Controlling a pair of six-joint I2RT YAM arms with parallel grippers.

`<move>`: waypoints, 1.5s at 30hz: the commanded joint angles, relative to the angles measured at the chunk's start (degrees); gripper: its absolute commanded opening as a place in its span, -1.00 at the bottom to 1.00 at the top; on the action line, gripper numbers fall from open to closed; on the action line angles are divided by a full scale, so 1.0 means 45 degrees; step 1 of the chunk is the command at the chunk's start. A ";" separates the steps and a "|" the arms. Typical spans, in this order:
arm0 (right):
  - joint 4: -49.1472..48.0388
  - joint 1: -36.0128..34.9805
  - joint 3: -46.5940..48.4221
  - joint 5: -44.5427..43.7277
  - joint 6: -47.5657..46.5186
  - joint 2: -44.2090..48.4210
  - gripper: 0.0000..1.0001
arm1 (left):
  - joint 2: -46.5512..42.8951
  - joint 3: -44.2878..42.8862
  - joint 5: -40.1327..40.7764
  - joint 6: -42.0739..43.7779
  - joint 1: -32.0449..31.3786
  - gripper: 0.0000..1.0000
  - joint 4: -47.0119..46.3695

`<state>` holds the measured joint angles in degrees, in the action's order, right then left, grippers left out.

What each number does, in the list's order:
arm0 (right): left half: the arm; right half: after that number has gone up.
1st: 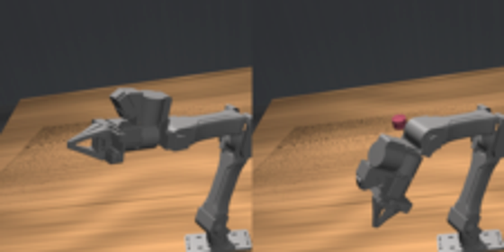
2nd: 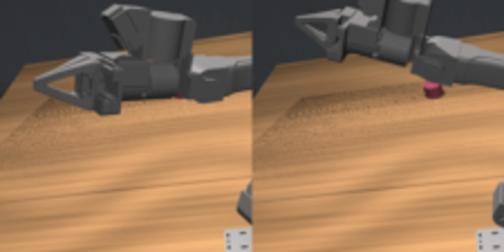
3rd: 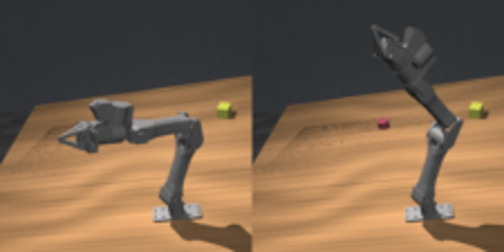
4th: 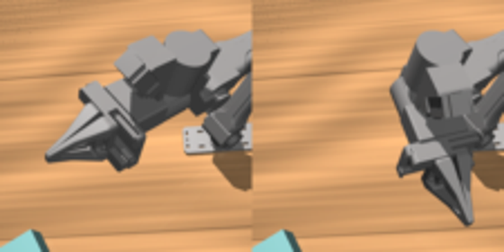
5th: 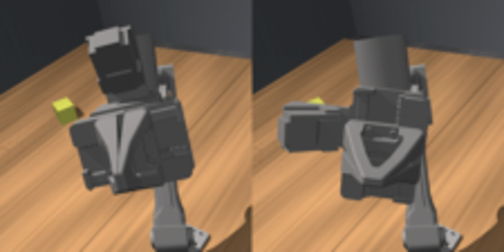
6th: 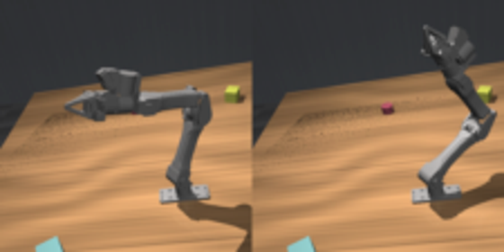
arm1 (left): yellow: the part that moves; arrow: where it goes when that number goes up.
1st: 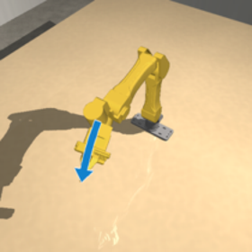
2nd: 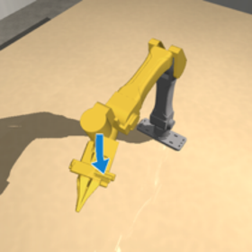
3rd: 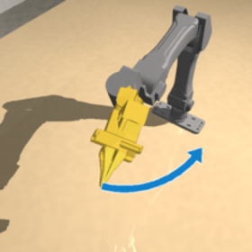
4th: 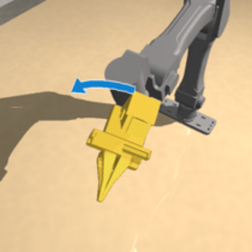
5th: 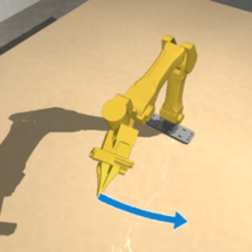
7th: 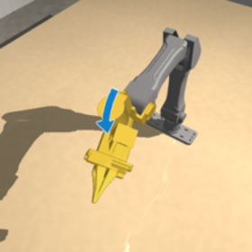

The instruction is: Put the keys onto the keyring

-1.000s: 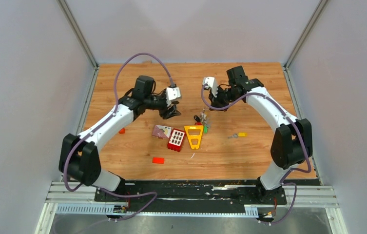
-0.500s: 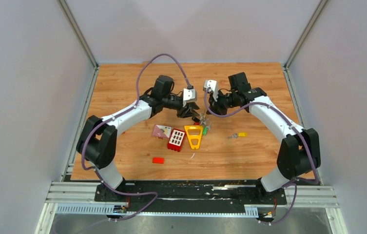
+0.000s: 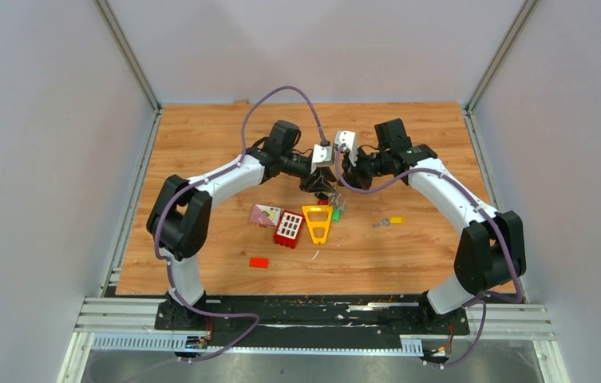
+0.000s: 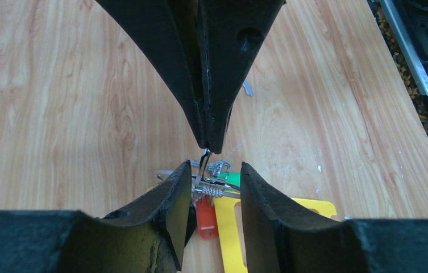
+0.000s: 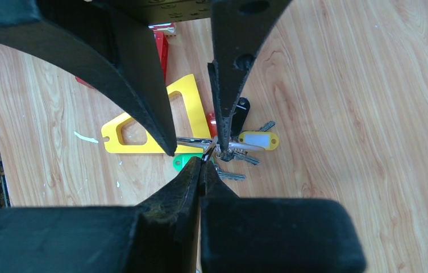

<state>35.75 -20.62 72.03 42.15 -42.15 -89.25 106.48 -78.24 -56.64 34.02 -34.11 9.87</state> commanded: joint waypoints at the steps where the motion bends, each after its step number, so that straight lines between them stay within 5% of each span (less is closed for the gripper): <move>1: -0.0440 -0.0046 -0.0001 0.0545 -0.0358 0.0498 -1.00 | 0.0381 -0.1097 -0.0457 0.1220 -0.0057 -0.11 0.1114; 9: -0.0371 -0.0046 0.0067 0.0496 -0.0476 0.0439 -1.00 | 0.1175 -0.2266 -0.0641 0.2698 -0.0057 -0.27 0.3066; 23: -0.0307 -0.0036 0.0124 0.0563 -0.0516 0.0342 -1.00 | 0.1609 -0.2660 -0.0954 0.2345 -0.0056 -0.56 0.2895; 31: -0.0289 -0.0046 0.0104 0.0555 -0.0516 0.0409 -1.00 | 0.1568 -0.2607 -0.1004 0.1996 -0.0057 -1.00 0.2730; 35: -0.0179 0.0000 0.0149 0.0464 -0.0375 0.0635 -1.00 | 0.1051 -0.2142 -0.0732 0.1686 -0.0056 -1.00 0.2447; 45: 0.0183 0.0288 0.1251 0.0253 0.1333 0.2470 -0.21 | -0.1868 0.0525 0.0912 -0.3684 -0.0057 -1.00 -0.2086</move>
<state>37.36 -19.73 72.90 42.06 -39.53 -83.85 106.08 -77.41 -54.96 31.11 -34.11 11.86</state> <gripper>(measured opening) 0.343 0.006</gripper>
